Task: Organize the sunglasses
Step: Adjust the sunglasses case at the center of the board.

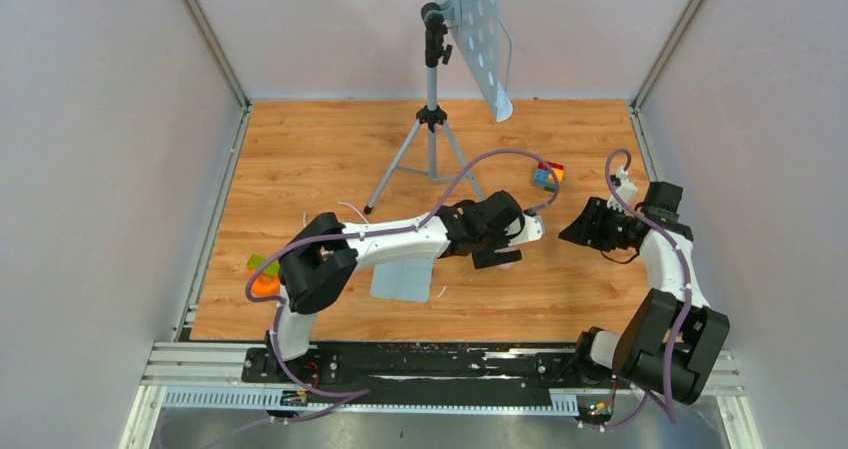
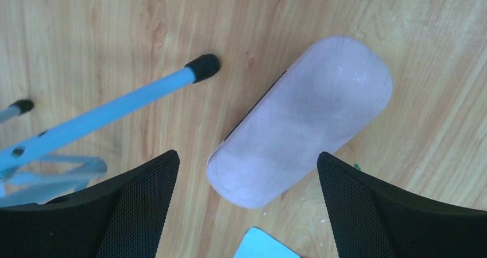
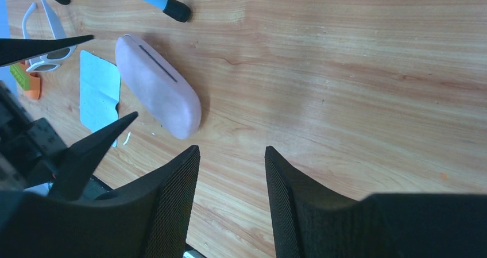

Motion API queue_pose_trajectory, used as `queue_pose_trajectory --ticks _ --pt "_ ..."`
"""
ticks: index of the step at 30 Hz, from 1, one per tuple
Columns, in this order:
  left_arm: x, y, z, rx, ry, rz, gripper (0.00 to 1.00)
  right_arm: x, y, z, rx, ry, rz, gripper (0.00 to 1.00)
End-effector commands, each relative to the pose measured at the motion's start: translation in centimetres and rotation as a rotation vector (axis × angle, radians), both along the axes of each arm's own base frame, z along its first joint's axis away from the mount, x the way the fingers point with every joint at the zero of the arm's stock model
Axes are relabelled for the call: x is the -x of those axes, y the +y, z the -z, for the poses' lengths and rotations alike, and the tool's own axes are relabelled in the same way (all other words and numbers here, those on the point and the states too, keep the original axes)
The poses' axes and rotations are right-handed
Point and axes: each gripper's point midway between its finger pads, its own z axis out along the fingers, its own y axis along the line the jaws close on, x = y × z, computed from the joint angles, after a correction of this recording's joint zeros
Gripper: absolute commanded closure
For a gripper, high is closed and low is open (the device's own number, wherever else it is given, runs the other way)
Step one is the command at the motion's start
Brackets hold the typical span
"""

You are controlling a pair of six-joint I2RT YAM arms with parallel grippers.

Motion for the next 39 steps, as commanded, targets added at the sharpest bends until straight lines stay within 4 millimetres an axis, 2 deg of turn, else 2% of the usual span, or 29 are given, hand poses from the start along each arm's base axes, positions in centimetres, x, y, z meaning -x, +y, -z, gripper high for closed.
queue_pose_trajectory --ticks 1,6,9,12,16,21,27,32,39 --pt "-0.6 -1.2 1.6 -0.063 0.048 0.181 0.05 -0.1 -0.3 -0.8 -0.019 -0.026 0.001 0.50" --pt "-0.6 -2.0 3.3 -0.084 0.182 0.265 0.06 -0.1 -0.4 -1.1 -0.021 -0.042 0.003 0.49" --pt "-0.6 -1.7 4.4 -0.086 0.227 0.271 0.07 -0.1 -0.5 -1.2 -0.024 -0.046 0.006 0.49" --pt "0.7 -0.9 5.7 -0.109 0.295 0.293 0.08 -0.1 -0.5 -1.1 -0.033 -0.044 0.004 0.49" --pt "2.5 -0.1 6.2 -0.105 0.377 0.276 0.09 -0.2 -0.5 -1.0 -0.047 -0.034 0.002 0.49" --pt "2.3 0.9 6.1 -0.141 0.288 0.241 0.10 -0.3 -0.5 -1.0 -0.056 -0.028 0.001 0.49" --pt "1.4 0.3 5.5 -0.115 0.246 0.207 0.18 -0.2 -0.5 -0.9 -0.056 -0.028 0.003 0.49" --pt "2.2 -0.7 4.8 -0.063 0.290 0.218 0.22 -0.2 -0.5 -0.9 -0.056 -0.028 0.004 0.49" --pt "1.7 -1.6 4.9 -0.024 0.318 0.120 0.24 -0.3 -0.6 -0.9 -0.057 -0.026 0.006 0.49"
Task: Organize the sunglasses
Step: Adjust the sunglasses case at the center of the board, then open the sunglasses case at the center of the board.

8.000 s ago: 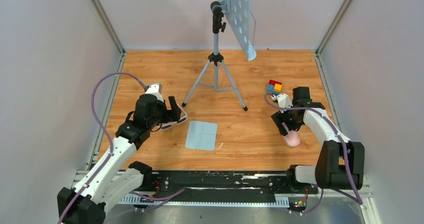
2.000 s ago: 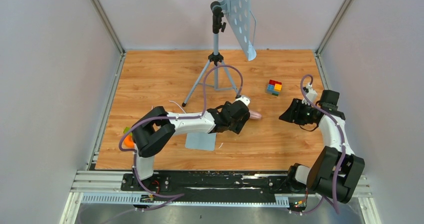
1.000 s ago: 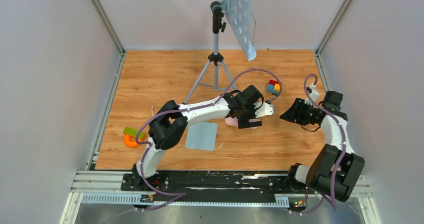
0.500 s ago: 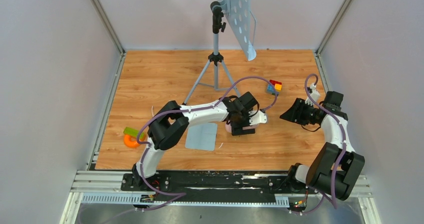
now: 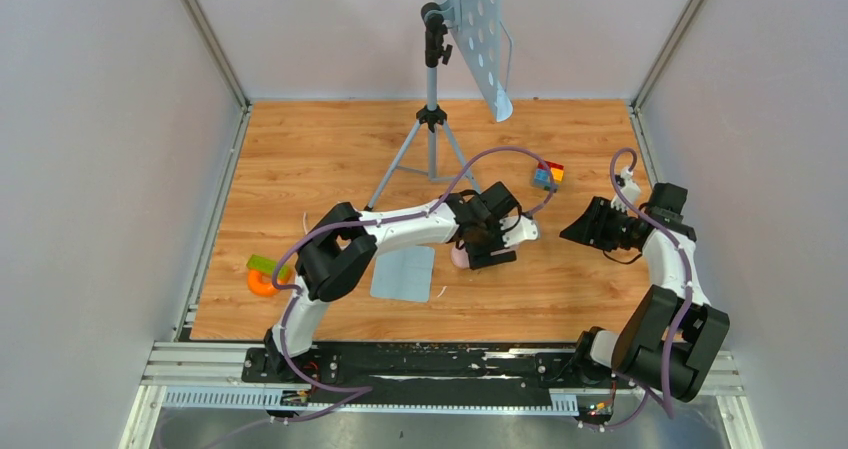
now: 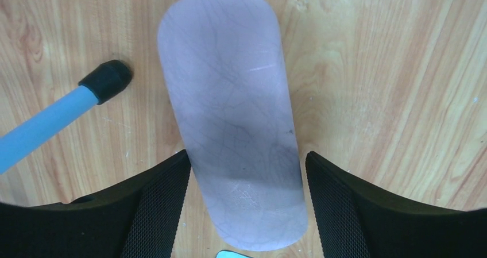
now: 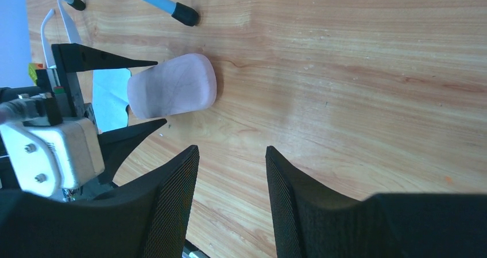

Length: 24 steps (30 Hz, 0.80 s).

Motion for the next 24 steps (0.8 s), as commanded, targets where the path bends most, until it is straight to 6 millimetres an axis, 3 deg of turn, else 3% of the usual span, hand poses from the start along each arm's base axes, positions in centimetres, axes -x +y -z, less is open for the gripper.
queue_pose_trajectory --ticks 1,7,9,11,14,20,24 --pt "-0.3 -1.3 -0.8 0.049 0.019 -0.072 0.27 -0.2 -0.5 -0.6 -0.011 -0.014 0.004 0.49" --pt "0.0 -0.8 -0.8 0.057 0.040 -0.149 0.43 -0.1 -0.5 -0.7 -0.005 -0.020 0.007 0.49" --pt "0.2 -0.9 -1.0 0.088 0.051 -0.179 0.42 -0.1 -0.6 -0.7 0.000 -0.025 0.007 0.49" --pt "0.4 -0.8 -0.9 0.108 0.055 -0.199 0.32 -0.1 -0.6 -0.7 0.004 -0.026 0.008 0.49" --pt "0.4 -0.8 -0.5 0.107 0.055 -0.198 0.30 -0.1 -0.7 -0.6 0.007 -0.026 0.008 0.49" --pt "-0.2 -1.1 0.5 0.056 0.059 -0.187 0.37 -0.1 -0.9 -0.7 0.012 -0.028 0.017 0.49" --pt "0.1 -1.5 0.1 0.075 0.071 -0.177 0.45 -0.1 -1.0 -0.8 0.014 -0.032 0.023 0.49"
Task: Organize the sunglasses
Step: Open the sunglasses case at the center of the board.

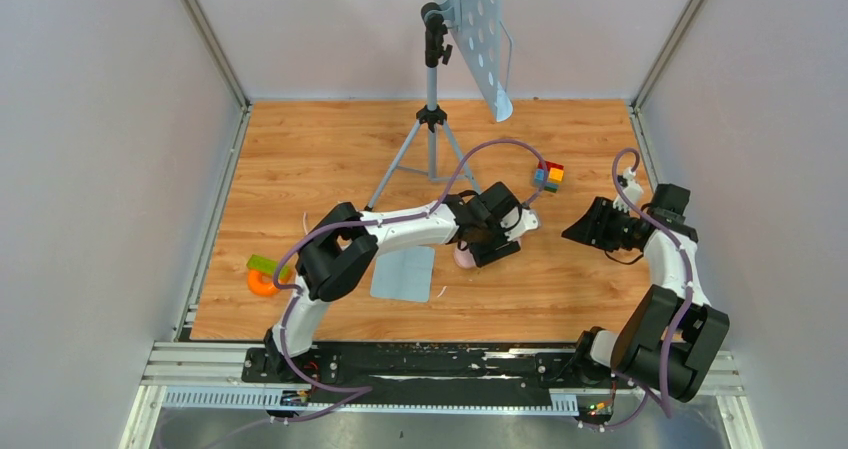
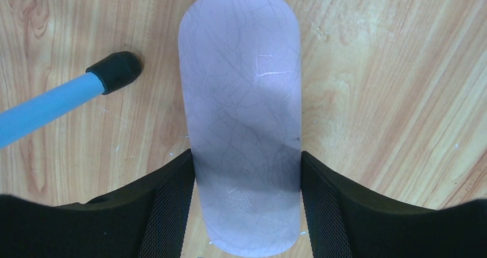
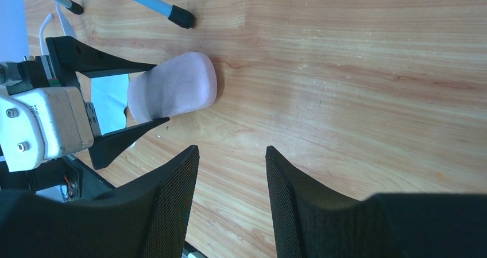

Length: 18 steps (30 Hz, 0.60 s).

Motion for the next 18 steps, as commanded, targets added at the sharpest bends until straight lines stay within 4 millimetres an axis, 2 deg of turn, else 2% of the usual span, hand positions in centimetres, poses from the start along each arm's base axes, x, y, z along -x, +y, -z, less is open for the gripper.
queue_pose_trajectory --ticks 1,7,10,15,18 --pt "0.6 -0.4 0.3 0.002 0.030 0.008 0.49 -0.1 -0.6 -0.8 0.010 -0.029 0.010 0.49" --pt "2.2 0.1 -1.1 0.114 0.088 -0.089 0.66 -0.1 -0.2 -1.0 -0.015 -0.043 -0.015 0.49" --pt "3.9 -0.9 -3.5 0.313 0.140 -0.160 0.77 0.0 0.3 -1.6 -0.029 -0.074 -0.038 0.49" --pt "6.5 -1.3 -8.0 0.614 0.172 -0.298 0.99 0.6 1.8 -3.7 -0.041 -0.173 -0.105 0.46" --pt "7.0 -0.5 -11.0 0.814 0.223 -0.436 1.00 1.3 3.7 -5.2 -0.011 -0.240 -0.176 0.45"
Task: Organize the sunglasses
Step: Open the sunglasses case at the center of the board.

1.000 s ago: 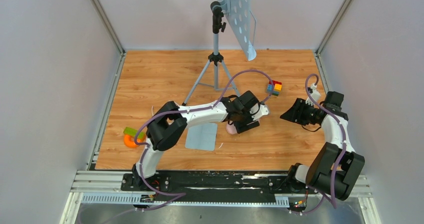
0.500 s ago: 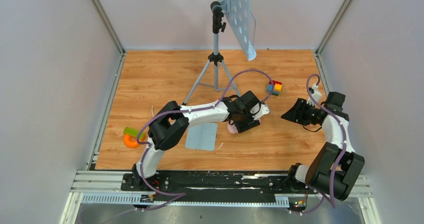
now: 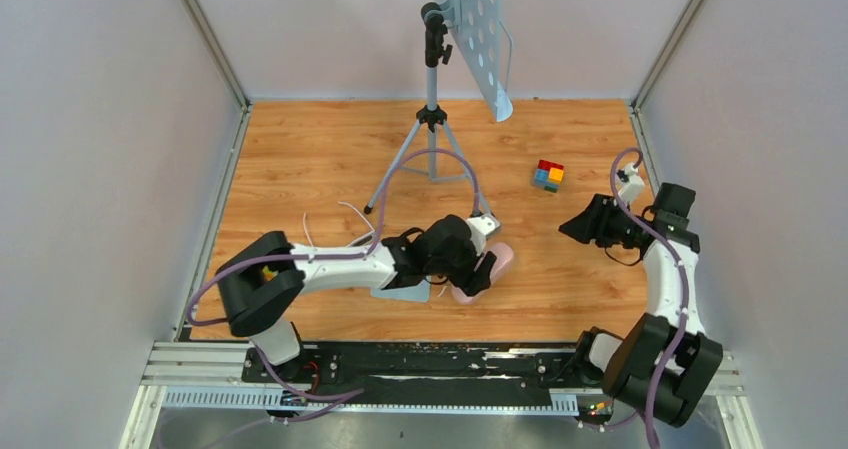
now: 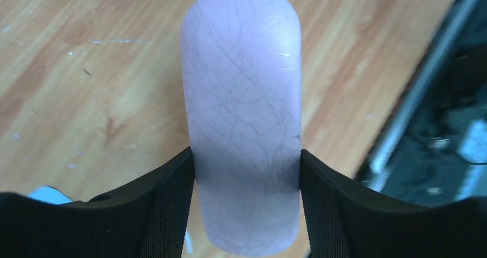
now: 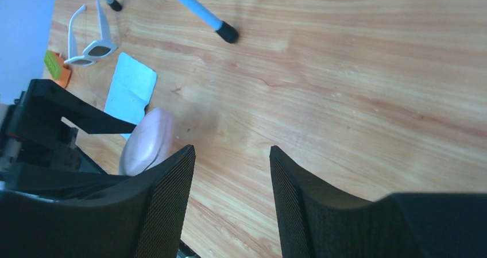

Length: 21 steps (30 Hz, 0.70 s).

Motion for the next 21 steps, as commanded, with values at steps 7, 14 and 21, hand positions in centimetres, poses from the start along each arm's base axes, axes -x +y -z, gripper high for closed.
queue_pose_trajectory --ticks 7,14,21 --pt "-0.1 0.8 -11.5 0.793 0.144 -0.420 1.00 4.1 10.2 -4.3 0.117 -0.191 -0.420 0.39" --pt "-0.3 4.1 -11.9 1.013 0.198 -0.548 1.00 3.8 14.0 -7.7 0.007 -0.182 -0.531 0.32" --pt "0.0 4.7 -11.4 1.107 0.247 -0.568 1.00 5.4 17.4 -6.0 0.009 -0.085 -0.631 0.28"
